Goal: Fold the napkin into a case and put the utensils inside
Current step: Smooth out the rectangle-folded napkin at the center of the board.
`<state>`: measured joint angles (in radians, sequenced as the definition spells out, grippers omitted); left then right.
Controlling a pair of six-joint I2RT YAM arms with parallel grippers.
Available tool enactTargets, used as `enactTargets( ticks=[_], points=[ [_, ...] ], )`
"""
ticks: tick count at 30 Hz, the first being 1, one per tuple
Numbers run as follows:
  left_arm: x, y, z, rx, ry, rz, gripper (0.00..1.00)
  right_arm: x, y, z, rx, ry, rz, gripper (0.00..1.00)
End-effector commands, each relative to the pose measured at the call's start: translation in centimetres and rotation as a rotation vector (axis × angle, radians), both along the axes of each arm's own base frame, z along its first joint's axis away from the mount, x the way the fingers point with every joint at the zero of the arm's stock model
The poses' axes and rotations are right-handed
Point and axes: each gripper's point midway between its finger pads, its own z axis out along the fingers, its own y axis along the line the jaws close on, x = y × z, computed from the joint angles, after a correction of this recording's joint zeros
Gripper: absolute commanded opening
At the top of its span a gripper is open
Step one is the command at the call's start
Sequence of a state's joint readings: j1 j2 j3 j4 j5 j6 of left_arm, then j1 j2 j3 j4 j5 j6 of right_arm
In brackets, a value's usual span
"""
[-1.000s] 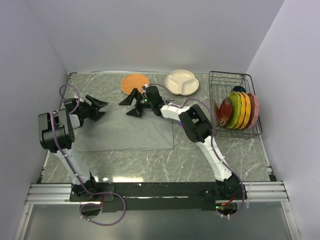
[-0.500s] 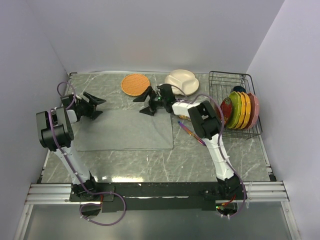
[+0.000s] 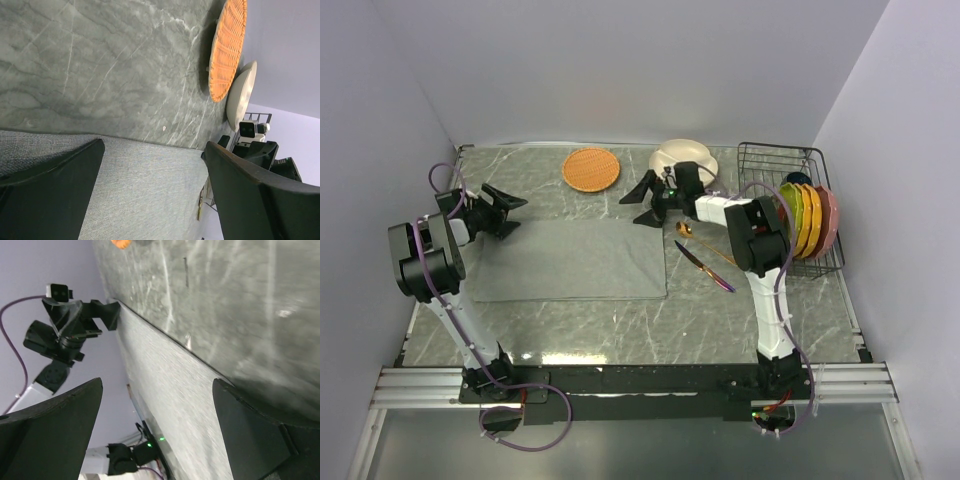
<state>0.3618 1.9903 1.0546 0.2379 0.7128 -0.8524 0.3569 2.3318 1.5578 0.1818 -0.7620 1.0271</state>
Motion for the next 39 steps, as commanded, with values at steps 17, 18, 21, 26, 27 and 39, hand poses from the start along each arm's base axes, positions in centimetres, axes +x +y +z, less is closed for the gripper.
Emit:
enactTargets(
  ticks=[17, 18, 21, 26, 27, 39],
  points=[
    [1.1, -6.5, 8.3, 0.047, -0.246, -0.210, 0.99, -1.3, 2.2, 8.8, 0.067, -0.256, 0.150, 1.00],
    [1.1, -8.5, 8.3, 0.037, -0.244, -0.245, 0.99, -1.5, 2.5, 9.3, 0.071, -0.260, 0.151, 1.00],
    [1.0, -12.4, 8.1, -0.029, -0.235, -0.282, 0.99, -2.0, 3.2, 9.2, 0.073, -0.241, 0.152, 1.00],
    [1.6, -16.7, 5.7, -0.121, -0.209, -0.291, 0.99, -1.9, 3.3, 7.0, 0.036, -0.180, 0.123, 1.00],
    [1.8, -17.2, 5.3, -0.144, -0.186, -0.286, 0.99, -1.8, 3.1, 6.3, 0.021, -0.161, 0.118, 1.00],
    [1.3, -10.7, -1.8, -0.091, -0.005, -0.158, 0.99, -1.1, -0.6, -1.0, -0.134, 0.080, 0.009, 1.00]
  ],
)
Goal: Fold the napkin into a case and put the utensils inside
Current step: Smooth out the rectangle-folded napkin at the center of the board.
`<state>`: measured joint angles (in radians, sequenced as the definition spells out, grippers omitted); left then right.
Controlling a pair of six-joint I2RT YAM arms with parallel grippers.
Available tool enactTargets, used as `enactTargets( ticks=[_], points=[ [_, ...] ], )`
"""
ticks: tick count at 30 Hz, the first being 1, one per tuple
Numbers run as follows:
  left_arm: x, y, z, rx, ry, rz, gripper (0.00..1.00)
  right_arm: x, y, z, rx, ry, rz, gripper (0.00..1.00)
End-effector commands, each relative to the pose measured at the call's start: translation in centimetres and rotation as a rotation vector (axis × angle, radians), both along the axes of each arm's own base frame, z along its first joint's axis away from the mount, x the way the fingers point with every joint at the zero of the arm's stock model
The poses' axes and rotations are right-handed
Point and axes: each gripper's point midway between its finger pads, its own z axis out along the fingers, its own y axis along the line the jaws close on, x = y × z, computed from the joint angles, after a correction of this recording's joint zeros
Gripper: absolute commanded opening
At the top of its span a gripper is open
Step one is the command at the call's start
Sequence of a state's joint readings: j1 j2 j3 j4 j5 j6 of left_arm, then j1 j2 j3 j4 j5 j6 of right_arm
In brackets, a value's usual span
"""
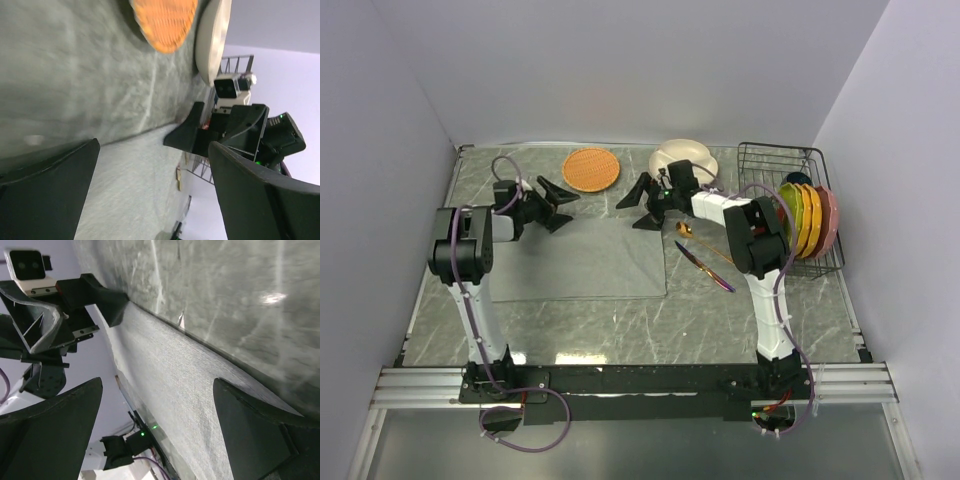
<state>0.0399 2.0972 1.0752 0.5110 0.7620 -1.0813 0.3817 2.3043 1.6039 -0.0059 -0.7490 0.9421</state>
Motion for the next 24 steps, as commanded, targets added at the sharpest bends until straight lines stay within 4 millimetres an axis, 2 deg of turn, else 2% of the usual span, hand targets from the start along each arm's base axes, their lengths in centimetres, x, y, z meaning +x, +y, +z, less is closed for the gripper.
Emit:
enactTargets(
  ticks=[1, 2, 4, 5, 7, 8, 10, 12, 15, 24],
  points=[
    [-0.2, 5.8, -2.7, 0.076, 0.060, 0.112, 0.99, 0.7, -1.4, -1.5, -0.068, 0.054, -0.050, 1.00],
    [-0.3, 7.5, -2.9, 0.087, 0.055, 0.128, 0.99, 0.5, -1.5, -1.8, -0.075, 0.069, -0.050, 1.00],
    [-1.0, 8.5, -3.2, 0.084, 0.075, 0.116, 0.99, 0.4, -1.8, -2.1, -0.094, 0.073, -0.051, 1.00],
    [-1.1, 9.9, -3.3, 0.096, 0.069, 0.125, 0.99, 0.2, -2.0, -2.5, -0.106, 0.086, -0.054, 1.00],
    [-1.7, 10.7, -3.2, 0.083, 0.075, 0.105, 0.99, 0.2, -2.2, -2.7, -0.118, 0.084, -0.057, 1.00],
    [-1.8, 12.1, -3.3, 0.097, 0.066, 0.114, 0.99, 0.2, -2.3, -2.7, -0.121, 0.086, -0.058, 1.00],
    [-2.1, 13.3, -3.3, 0.093, 0.068, 0.111, 0.99, 0.2, -2.2, -2.8, -0.117, 0.089, -0.057, 1.00],
    [-2.1, 15.3, -3.5, 0.133, 0.047, 0.116, 0.99, 0.3, -2.4, -2.8, -0.120, 0.089, -0.059, 1.00],
    [-2.3, 17.8, -4.3, 0.176, 0.055, 0.124, 0.99, 0.5, -2.4, -2.8, -0.120, 0.084, -0.059, 1.00],
    [-1.9, 21.6, -5.4, 0.246, 0.038, 0.123, 0.99, 0.6, -2.3, -2.9, -0.123, 0.073, -0.048, 1.00]
  ],
)
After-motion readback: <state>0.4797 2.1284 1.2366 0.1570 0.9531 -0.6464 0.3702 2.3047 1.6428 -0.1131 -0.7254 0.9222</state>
